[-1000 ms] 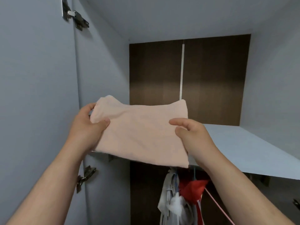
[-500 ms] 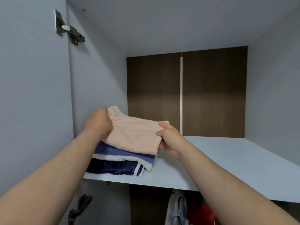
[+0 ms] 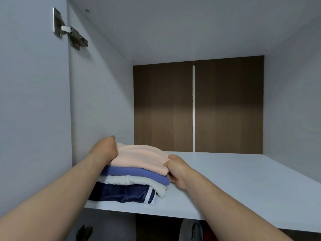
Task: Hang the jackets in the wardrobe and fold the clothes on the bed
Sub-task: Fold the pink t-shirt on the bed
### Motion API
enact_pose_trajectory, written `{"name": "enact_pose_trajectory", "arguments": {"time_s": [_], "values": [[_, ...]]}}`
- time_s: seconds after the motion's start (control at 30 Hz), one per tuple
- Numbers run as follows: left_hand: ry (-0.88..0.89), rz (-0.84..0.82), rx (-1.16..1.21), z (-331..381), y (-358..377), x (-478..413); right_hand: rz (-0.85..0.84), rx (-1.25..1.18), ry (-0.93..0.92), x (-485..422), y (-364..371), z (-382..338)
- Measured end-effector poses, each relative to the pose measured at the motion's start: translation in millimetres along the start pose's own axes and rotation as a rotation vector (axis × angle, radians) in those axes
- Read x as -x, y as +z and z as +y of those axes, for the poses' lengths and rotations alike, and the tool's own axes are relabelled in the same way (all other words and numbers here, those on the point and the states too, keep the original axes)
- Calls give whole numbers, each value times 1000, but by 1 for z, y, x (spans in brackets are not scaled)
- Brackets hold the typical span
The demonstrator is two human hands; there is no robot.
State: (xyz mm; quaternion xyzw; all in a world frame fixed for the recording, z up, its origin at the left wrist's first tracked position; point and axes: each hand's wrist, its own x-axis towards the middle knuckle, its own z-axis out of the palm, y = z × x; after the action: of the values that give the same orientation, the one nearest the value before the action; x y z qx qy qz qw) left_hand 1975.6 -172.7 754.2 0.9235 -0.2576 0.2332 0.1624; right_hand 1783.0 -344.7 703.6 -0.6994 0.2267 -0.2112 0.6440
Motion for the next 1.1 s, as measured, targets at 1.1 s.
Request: {"name": "enact_pose_trajectory", "arguments": {"time_s": [1.1], "values": [[195,48,497,-2,43,51,75,988,-345,68,-45,31]]}}
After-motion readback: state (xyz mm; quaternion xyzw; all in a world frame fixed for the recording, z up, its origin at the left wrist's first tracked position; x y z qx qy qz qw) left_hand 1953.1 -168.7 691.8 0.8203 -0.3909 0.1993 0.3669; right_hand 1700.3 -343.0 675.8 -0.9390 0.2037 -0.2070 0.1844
